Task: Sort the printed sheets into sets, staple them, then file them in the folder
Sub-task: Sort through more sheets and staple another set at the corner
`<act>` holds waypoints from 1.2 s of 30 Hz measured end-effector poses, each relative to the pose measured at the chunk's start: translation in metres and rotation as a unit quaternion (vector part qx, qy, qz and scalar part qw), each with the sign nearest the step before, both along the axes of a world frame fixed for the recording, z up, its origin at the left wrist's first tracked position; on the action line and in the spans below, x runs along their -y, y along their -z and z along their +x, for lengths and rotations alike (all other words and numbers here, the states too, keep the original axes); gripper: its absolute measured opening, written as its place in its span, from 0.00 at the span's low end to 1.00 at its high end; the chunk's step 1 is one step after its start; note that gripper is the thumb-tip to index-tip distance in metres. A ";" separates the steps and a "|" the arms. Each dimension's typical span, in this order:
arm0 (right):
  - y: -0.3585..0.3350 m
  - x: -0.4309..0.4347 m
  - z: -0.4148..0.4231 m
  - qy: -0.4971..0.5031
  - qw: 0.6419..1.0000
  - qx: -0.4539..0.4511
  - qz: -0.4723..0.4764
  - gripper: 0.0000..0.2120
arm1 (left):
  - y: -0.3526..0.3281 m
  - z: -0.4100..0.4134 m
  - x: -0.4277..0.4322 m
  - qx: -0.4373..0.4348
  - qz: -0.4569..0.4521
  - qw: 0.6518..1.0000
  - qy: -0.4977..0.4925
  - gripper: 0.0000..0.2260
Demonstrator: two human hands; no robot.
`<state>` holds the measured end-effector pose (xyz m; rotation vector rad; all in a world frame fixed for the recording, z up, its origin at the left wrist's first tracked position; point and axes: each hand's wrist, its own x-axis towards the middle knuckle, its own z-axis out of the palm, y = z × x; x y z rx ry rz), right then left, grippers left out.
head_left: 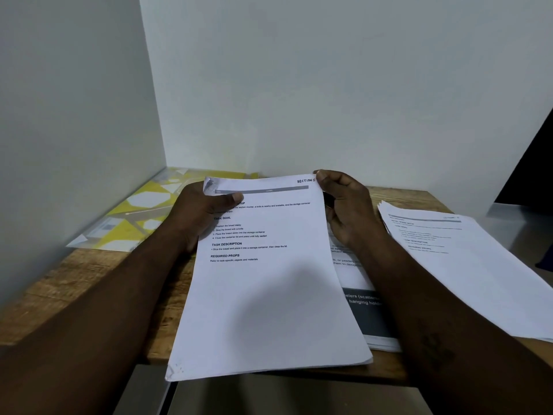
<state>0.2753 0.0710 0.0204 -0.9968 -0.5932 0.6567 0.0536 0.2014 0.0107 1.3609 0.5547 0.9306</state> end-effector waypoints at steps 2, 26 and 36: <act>-0.001 0.002 0.004 -0.026 1.000 -0.010 -0.002 0.03 | 0.000 0.000 0.001 0.000 -0.006 1.000 -0.003 0.06; 0.010 -0.003 0.005 0.096 0.974 0.175 -0.102 0.06 | 0.012 0.001 -0.015 -0.198 0.230 0.939 -0.165 0.28; 0.018 -0.013 -0.001 0.143 0.948 0.260 -0.113 0.07 | -0.019 0.060 0.019 -0.322 0.569 0.743 -0.143 0.14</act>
